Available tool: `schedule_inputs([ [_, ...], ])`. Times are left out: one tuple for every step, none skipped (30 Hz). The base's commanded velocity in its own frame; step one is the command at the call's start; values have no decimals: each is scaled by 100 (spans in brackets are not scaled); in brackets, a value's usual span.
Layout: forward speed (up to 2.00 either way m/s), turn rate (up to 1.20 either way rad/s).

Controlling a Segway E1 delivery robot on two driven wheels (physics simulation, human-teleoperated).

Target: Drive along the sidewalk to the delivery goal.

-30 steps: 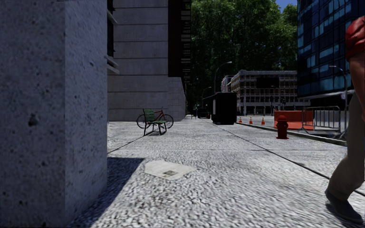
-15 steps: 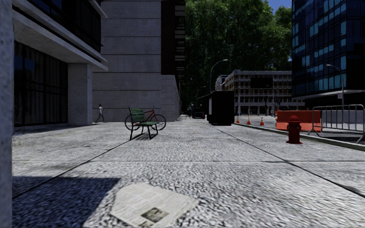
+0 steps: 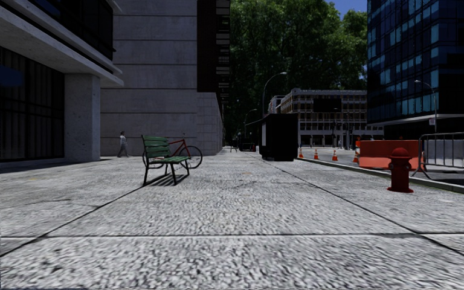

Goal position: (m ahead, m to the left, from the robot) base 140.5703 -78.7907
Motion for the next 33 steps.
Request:
schedule_inputs([
  [200, 0],
  [200, 0],
  [200, 0],
  [200, 0],
  [200, 0],
  [200, 0],
  [200, 0],
  [200, 0],
  [200, 0],
  [200, 0],
  [200, 0],
  [200, 0],
  [200, 0],
  [200, 0],
  [200, 0],
  [200, 0],
  [200, 0],
  [200, 0],
  [200, 0],
  [200, 0],
  [200, 0],
  [200, 0],
  [200, 0],
  [200, 0],
  [200, 0],
  [200, 0],
  [200, 0],
  [200, 0],
  [200, 0],
  [200, 0],
  [200, 0],
  [200, 0],
  [200, 0],
])
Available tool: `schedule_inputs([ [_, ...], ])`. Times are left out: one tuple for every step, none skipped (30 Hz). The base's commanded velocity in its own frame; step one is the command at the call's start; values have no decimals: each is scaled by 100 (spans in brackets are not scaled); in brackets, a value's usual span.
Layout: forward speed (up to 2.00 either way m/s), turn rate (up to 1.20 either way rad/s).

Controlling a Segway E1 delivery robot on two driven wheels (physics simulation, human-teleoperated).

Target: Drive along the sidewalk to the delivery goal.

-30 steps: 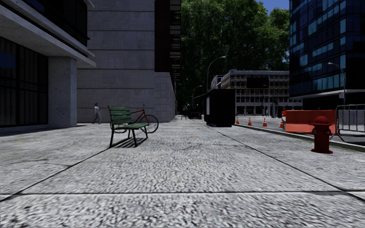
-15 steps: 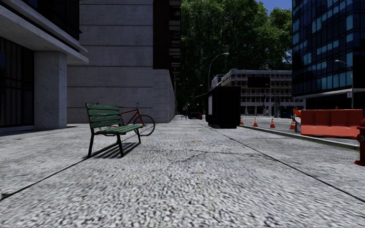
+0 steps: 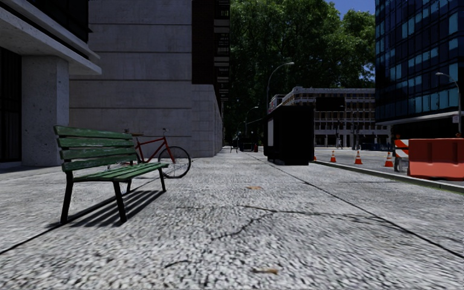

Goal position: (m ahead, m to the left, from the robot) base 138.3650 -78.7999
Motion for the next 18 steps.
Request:
schedule_inputs([
  [200, 0],
  [200, 0],
  [200, 0],
  [200, 0],
  [200, 0],
  [200, 0],
  [200, 0],
  [200, 0],
  [200, 0],
  [200, 0],
  [200, 0],
  [200, 0],
  [200, 0],
  [200, 0],
  [200, 0],
  [200, 0],
  [200, 0],
  [200, 0],
])
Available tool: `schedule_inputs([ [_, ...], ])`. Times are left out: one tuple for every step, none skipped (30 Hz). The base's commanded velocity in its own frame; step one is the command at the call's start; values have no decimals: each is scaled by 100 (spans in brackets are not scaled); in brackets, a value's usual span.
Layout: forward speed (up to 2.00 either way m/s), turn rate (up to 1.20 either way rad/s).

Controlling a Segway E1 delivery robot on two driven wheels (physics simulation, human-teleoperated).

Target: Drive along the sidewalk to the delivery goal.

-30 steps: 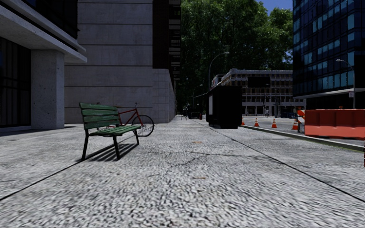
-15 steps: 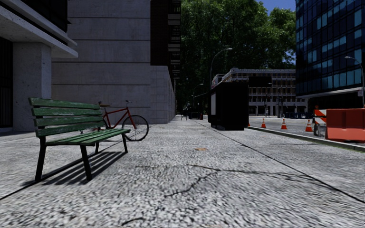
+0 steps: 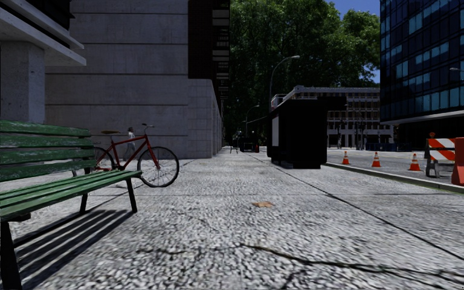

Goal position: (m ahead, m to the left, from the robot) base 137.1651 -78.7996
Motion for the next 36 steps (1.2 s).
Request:
schedule_inputs([
  [200, -2],
  [200, -2],
  [200, -20],
  [200, -27],
  [200, -29],
  [200, -29],
  [200, -29],
  [200, -29],
  [200, 0],
  [200, 0],
  [200, 0],
  [200, 0],
  [200, 0],
  [200, 0],
  [200, 0],
  [200, 0],
  [200, 0],
  [200, 0],
  [200, 0],
  [200, 0],
  [200, 0],
  [200, 0],
  [200, 0],
  [200, 0],
  [200, 0],
  [200, 0],
  [200, 0],
  [200, 0],
  [200, 0],
  [200, 0],
  [200, 0],
  [200, 0],
  [200, 0],
  [200, 0],
  [200, 0],
  [200, 0],
])
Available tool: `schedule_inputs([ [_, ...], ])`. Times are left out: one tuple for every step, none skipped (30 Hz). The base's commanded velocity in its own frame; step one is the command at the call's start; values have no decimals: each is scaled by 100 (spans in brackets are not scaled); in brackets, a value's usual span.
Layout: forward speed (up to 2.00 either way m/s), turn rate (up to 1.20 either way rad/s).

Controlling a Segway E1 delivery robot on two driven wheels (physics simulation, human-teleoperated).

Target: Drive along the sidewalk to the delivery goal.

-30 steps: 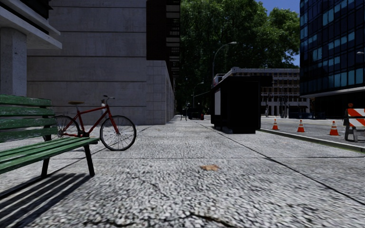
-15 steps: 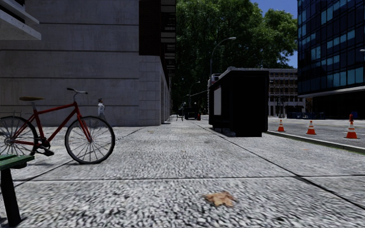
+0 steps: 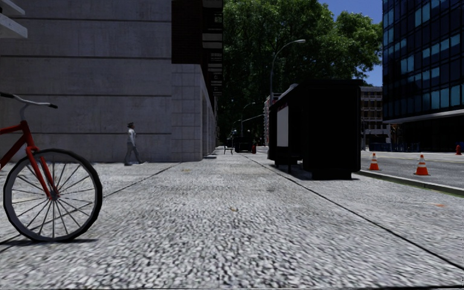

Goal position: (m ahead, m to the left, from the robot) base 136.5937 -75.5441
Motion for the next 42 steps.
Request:
schedule_inputs([
  [200, 0],
  [200, 0],
  [200, 0],
  [200, 0],
  [200, 0],
  [200, 0],
  [200, 0],
  [200, 0],
  [200, 0],
  [200, 0],
  [200, 0],
  [200, 0],
  [200, 0],
  [200, 0],
  [200, 0],
  [200, 0],
  [200, 0],
  [200, 0],
  [199, 0],
  [190, 0],
  [182, 0],
  [182, 0],
  [173, 0],
  [168, 0],
  [163, 0],
  [163, 0],
  [161, 0],
  [161, 0],
  [161, 0],
  [161, 0],
  [161, 0],
  [160, 0],
  [160, 0],
  [160, 0],
  [160, 0],
  [160, 0],
  [160, 0],
  [160, 0],
  [160, 0],
  [160, 0],
  [160, 0],
  [160, 0],
])
